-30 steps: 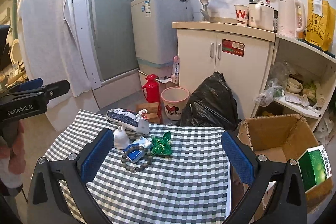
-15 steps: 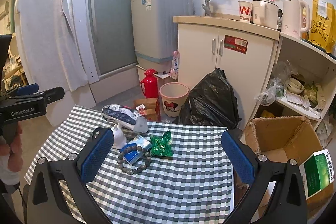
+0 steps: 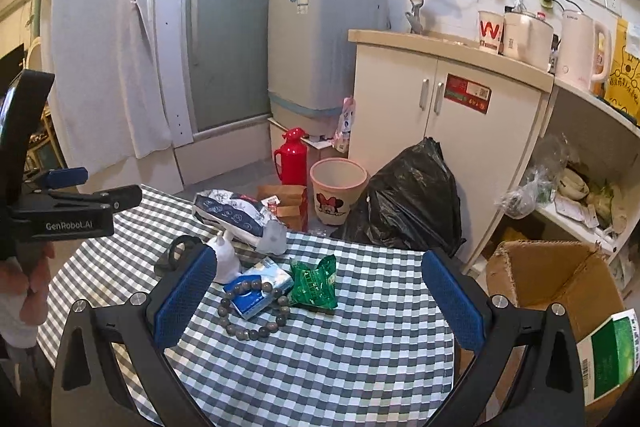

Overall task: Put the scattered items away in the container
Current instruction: 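Move both grippers back over the table toward the remaining items, then grasp the black glasses case with the left gripper while the right gripper grasps the green snack bag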

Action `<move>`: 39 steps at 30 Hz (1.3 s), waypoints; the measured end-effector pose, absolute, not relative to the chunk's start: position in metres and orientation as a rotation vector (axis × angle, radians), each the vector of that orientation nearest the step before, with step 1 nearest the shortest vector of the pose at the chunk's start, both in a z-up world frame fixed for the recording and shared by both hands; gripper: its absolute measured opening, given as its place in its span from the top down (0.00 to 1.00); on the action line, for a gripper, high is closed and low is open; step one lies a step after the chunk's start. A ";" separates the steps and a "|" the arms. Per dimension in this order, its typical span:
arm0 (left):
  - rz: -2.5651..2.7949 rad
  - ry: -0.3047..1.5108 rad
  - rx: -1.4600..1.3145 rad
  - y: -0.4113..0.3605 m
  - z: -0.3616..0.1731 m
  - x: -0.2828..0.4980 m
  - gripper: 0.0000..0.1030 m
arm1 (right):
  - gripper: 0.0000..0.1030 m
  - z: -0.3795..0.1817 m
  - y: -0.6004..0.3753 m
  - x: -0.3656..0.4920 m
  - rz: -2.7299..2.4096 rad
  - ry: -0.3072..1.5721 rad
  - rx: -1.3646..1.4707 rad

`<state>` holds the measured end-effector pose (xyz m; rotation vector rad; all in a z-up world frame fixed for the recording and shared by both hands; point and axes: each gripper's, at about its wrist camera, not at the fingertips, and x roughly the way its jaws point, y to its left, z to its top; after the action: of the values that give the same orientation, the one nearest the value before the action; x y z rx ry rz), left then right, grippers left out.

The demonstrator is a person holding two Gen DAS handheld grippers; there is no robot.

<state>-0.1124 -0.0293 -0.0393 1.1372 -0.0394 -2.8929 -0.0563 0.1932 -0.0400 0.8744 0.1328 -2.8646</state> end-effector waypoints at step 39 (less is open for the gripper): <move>-2.743 -0.007 1.460 -0.046 -0.153 -0.171 0.00 | 0.00 -0.129 0.204 -0.144 -2.792 0.074 1.299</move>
<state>-0.1709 -0.0462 -0.1527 1.4604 -0.0072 -2.7429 -0.1440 0.2038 -0.1293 1.2990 0.0738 -2.7924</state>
